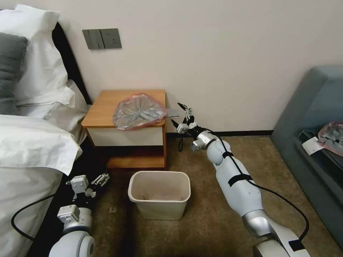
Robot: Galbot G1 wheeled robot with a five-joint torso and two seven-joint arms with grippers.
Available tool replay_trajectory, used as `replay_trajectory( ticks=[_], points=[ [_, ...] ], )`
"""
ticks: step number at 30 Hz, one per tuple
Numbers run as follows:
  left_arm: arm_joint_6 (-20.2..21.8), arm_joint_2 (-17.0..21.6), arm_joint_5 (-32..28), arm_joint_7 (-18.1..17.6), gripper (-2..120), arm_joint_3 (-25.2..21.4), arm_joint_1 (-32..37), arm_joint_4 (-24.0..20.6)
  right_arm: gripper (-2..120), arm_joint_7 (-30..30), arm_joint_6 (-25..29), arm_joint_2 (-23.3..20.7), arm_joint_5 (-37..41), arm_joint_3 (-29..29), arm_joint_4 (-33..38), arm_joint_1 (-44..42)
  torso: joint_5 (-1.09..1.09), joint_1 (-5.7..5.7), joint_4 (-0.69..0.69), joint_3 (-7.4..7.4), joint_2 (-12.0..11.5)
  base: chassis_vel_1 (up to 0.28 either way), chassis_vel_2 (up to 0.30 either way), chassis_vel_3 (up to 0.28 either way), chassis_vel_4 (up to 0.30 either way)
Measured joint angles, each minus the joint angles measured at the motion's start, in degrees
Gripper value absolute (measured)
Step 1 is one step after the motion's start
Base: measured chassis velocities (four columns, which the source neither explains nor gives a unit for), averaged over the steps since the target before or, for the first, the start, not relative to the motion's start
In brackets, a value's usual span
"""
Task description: Pick up the garbage bag from the table and place it over the trash can.
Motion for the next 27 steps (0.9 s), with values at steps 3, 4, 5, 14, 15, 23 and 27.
replay_trajectory(
  ticks=[3,4,5,14,15,23,27],
  points=[
    [-0.1,0.0,0.1,0.0,100,0.0,0.0,0.0,88,0.2,0.1,0.1,-0.2,-0.1,-0.7,0.4,0.0,0.0,0.01,0.0,0.0,0.0,0.0,0.0,0.0],
    [-0.1,0.0,0.1,0.0,100,0.0,0.0,0.0,85,0.2,0.1,0.1,-0.2,-0.2,-0.7,0.4,0.0,0.0,0.0,0.0,0.0,0.0,0.0,0.0,0.0],
    [-0.1,0.0,0.1,0.0,100,0.0,0.0,0.0,80,0.2,0.1,0.1,-0.3,-0.3,-0.8,0.4,0.0,0.0,0.0,0.0,0.0,0.0,0.0,0.0,0.0],
    [-0.5,-0.4,0.9,0.0,100,0.2,0.0,0.2,48,0.0,-0.1,0.3,-0.7,-0.4,-1.5,0.7,0.0,0.0,0.0,0.0,0.0,0.0,0.0,0.0,0.0],
    [-0.5,-0.4,0.9,0.0,100,0.2,0.0,0.2,48,0.0,-0.1,0.3,-0.7,-0.4,-1.5,0.7,0.0,0.0,0.0,0.0,0.0,0.0,0.0,0.0,0.0],
    [-1.1,-0.6,1.6,-0.1,100,0.7,0.0,0.8,18,0.0,-0.7,0.2,-0.5,0.0,-1.5,0.0,0.0,0.0,0.0,0.0,0.0,0.0,0.0,0.0,0.0],
    [-1.1,-0.4,1.7,-0.2,100,0.9,0.0,0.8,3,0.0,-0.8,0.0,-0.4,0.0,-1.2,-0.2,0.0,0.0,0.01,0.0,0.0,0.0,0.0,0.0,0.0]
  ],
)
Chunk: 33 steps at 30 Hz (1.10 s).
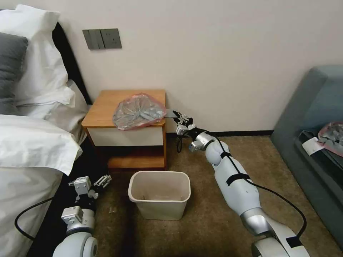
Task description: Pick up the garbage bag from the table and place it over the trash can.
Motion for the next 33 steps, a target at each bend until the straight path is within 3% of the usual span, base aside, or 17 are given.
replay_trajectory(
  ticks=[12,15,19,33],
  points=[
    [0.1,0.1,0.1,0.0,100,0.0,-0.3,-0.1,0,-0.8,-1.6,-0.9,2.6,-1.3,4.5,-1.3,0.0,0.0,0.01,0.0,0.0,0.0,0.0,0.0,0.0],
    [0.2,0.1,0.1,0.0,100,-0.2,-0.2,-0.2,0,-2.8,-3.1,-2.4,5.0,-1.5,8.0,-3.1,-0.01,0.0,0.02,-0.01,0.0,0.0,0.0,0.0,0.0],
    [0.1,0.4,-0.5,0.0,100,-1.2,-0.2,-0.9,0,-5.9,-10.2,-7.2,12.9,-3.0,18.4,-10.3,0.0,0.0,-0.01,-0.01,0.0,0.0,0.0,0.0,0.0],
    [0.0,1.0,-5.0,-0.1,100,-3.2,-1.0,-6.7,0,-6.7,-13.3,-13.7,17.3,0.2,38.3,-29.5,0.0,0.0,-0.01,-0.01,0.0,0.0,0.0,0.0,0.0]
  ],
)
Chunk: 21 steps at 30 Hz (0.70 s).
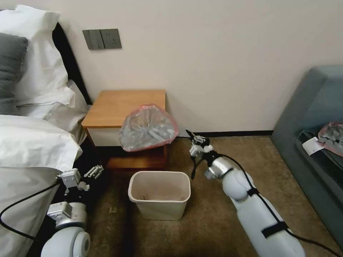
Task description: Pick up the garbage bag from the table and place it over the trash can.
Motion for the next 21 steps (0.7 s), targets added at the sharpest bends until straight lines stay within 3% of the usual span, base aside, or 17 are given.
replay_trajectory(
  ticks=[8,21],
  points=[
    [0.4,0.0,-0.2,0.0,100,0.5,-0.1,-1.0,0,-1.0,0.3,0.6,-1.4,-0.2,4.3,-8.6,0.0,0.0,0.01,0.0,0.0,0.0,0.0,0.0,0.0],
    [-0.5,-0.3,2.9,0.2,100,2.7,1.2,0.3,0,-0.7,3.3,2.1,-8.1,-1.4,3.7,-17.1,0.0,0.0,0.01,0.0,0.0,0.0,0.0,0.0,0.0]
  ],
)
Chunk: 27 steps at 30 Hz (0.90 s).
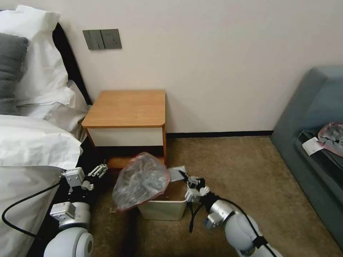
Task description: Pick up the garbage bag from the table and place it over the trash can.
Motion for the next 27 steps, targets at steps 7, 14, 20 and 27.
replay_trajectory(
  ticks=[7,14,20,27],
  points=[
    [-0.1,0.0,0.5,0.1,100,0.4,-0.1,0.4,0,0.4,0.1,0.3,-0.5,0.0,0.3,-0.7,0.0,0.0,0.0,0.0,0.0,0.0,0.0,0.0,0.0],
    [-0.5,-0.2,1.5,0.1,100,1.2,-0.1,1.3,0,0.5,-0.3,0.6,0.7,-0.3,1.0,-0.4,0.0,0.0,0.0,0.0,0.0,0.0,0.0,0.0,0.0],
    [-0.6,-0.1,1.7,0.1,100,1.8,-0.4,2.4,15,-1.4,-1.9,-1.5,5.9,-1.3,2.3,-1.1,0.01,0.0,0.0,0.0,0.0,0.0,0.0,0.0,0.0],
    [-0.6,0.0,2.1,0.1,100,4.0,-1.8,4.8,39,-6.6,-3.8,-7.2,12.6,0.0,5.4,-2.1,0.01,0.0,0.0,0.01,0.0,0.0,0.0,0.0,0.0]
  ],
)
